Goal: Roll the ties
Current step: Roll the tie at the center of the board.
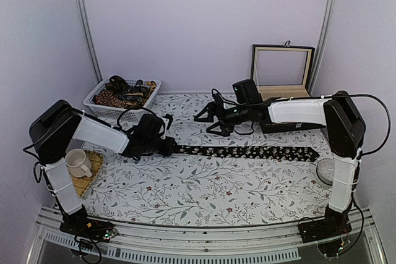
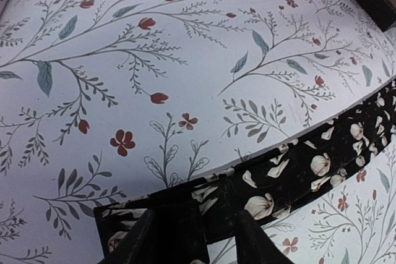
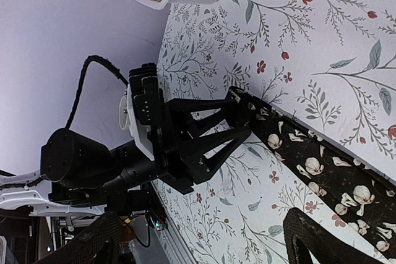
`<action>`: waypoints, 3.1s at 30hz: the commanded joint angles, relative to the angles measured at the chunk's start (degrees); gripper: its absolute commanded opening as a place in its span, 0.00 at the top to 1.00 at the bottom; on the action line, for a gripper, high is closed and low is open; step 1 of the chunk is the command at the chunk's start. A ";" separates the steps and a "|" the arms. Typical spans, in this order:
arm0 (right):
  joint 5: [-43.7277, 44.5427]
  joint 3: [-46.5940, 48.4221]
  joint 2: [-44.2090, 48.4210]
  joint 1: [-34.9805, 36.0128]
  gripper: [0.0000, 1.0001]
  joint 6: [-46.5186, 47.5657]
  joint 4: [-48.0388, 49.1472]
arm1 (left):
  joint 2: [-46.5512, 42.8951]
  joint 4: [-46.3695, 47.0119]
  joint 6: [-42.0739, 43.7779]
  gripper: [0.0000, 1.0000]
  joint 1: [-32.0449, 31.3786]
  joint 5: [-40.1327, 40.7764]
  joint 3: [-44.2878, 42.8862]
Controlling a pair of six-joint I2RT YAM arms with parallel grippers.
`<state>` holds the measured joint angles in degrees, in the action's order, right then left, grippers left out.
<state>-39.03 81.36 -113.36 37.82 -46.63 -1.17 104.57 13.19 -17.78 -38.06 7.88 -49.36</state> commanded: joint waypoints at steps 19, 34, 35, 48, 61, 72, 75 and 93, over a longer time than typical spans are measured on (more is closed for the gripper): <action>-2.64 2.79 -5.73 -0.19 0.11 -2.28 2.31 | 3.32 2.77 -5.23 0.65 5.61 -13.40 0.42; -2.41 7.36 -10.56 -0.11 0.12 -2.21 1.10 | -7.42 6.31 -4.87 0.56 9.42 -16.59 3.45; -2.45 7.71 -10.97 -0.12 0.13 -2.28 1.08 | -8.47 5.98 -4.74 0.55 9.72 -16.55 3.45; -3.26 14.58 -17.78 1.97 0.28 -1.97 0.74 | -8.12 2.78 -9.43 0.54 15.23 -19.62 7.87; -4.32 20.83 -27.92 4.02 0.38 -2.13 -1.49 | -1.61 8.77 -10.76 0.55 17.24 -29.92 7.12; 1.07 11.13 -25.06 2.77 0.37 -1.14 -2.86 | -2.92 10.69 -11.95 0.55 17.23 -30.65 9.76; 2.14 8.60 -23.59 2.53 0.37 -0.71 -3.16 | -2.95 11.71 -12.77 0.55 17.16 -31.01 10.61; 6.42 -11.88 -2.75 1.06 0.37 2.88 -1.85 | -4.36 16.68 -19.19 0.54 10.18 -29.99 14.26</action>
<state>-38.00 71.18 -121.32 38.54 -46.22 5.10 100.73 26.20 -34.30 -25.23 -22.48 -35.31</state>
